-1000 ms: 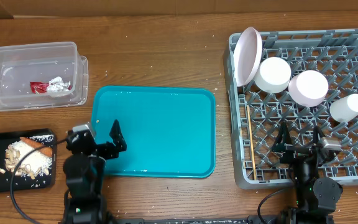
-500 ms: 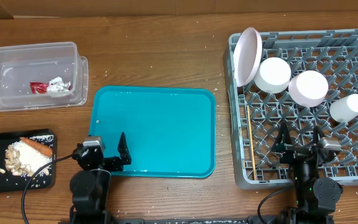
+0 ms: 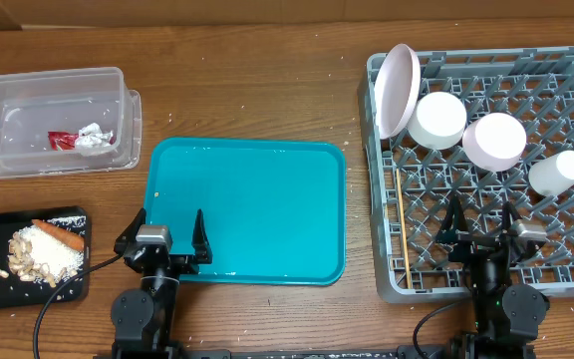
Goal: Sort waste into correct bins and load items into the dishwasher
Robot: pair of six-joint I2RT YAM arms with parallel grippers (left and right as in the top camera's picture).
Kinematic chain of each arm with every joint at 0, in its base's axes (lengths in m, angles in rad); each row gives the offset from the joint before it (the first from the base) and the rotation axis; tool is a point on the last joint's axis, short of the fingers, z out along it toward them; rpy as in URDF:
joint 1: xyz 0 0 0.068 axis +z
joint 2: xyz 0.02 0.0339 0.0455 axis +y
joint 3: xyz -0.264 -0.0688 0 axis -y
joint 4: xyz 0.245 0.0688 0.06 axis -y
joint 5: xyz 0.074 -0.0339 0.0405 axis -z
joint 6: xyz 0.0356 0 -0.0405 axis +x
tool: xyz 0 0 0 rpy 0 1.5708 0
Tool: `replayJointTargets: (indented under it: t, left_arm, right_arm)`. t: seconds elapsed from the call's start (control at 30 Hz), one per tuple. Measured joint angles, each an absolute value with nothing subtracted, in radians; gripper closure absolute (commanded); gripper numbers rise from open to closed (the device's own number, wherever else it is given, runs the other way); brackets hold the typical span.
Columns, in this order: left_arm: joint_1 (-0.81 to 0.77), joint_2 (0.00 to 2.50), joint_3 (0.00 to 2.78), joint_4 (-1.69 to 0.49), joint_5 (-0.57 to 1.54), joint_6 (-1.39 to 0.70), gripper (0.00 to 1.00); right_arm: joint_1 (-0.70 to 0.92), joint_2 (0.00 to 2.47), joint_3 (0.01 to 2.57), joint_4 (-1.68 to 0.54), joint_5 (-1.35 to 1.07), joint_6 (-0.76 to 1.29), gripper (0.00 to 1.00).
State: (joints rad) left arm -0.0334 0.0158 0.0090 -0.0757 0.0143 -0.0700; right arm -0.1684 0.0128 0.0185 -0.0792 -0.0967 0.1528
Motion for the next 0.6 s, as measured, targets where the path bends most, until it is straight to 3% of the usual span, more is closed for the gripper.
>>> replayJointTargets:
  t: [0.6]
  left_arm:
    - [-0.033,0.016,0.009,-0.076,0.006,0.06,0.0]
  right_arm:
    - [-0.168,0.013,0.019,-0.08,-0.097,0.153,0.0]
